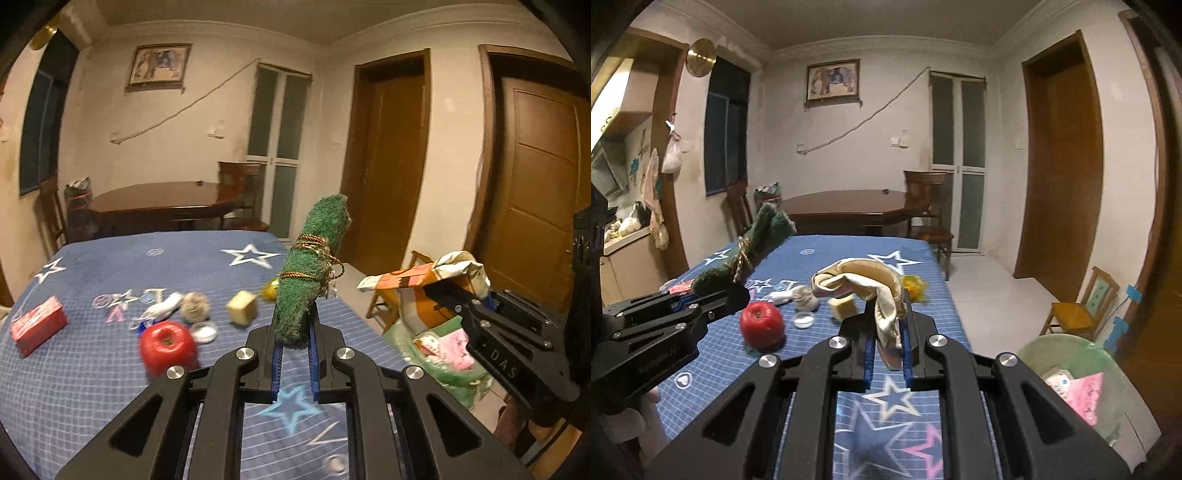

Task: Collect trash
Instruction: 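Carry the green scrubber and beige cloth in both grippers over the bin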

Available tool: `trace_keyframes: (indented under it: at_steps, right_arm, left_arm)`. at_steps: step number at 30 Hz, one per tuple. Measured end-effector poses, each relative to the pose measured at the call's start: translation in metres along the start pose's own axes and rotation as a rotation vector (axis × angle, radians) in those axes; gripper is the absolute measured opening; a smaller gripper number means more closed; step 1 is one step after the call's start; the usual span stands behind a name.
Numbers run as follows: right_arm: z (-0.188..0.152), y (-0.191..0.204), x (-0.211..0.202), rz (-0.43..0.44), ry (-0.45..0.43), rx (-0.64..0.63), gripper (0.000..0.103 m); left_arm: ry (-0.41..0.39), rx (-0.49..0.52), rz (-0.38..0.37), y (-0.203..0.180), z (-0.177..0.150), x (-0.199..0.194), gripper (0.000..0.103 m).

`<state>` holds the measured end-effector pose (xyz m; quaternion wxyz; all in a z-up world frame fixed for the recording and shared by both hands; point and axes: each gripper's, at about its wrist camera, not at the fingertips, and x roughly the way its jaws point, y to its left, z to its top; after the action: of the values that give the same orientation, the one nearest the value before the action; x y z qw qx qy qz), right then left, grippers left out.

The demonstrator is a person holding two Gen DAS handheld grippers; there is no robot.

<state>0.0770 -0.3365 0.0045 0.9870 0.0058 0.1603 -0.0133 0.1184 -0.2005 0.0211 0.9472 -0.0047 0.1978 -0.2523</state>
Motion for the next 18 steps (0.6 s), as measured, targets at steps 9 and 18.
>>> trace_keyframes:
  at_steps: [9, 18]
  right_arm:
    - [0.005, -0.053, -0.013, -0.11, -0.005, 0.019, 0.01]
    - [0.003, -0.123, -0.016, -0.23, 0.057, 0.054, 0.01]
  left_arm:
    - [0.016, 0.049, -0.1, -0.062, 0.019, 0.04, 0.013]
    - [0.088, 0.084, -0.222, -0.128, 0.028, 0.099, 0.013]
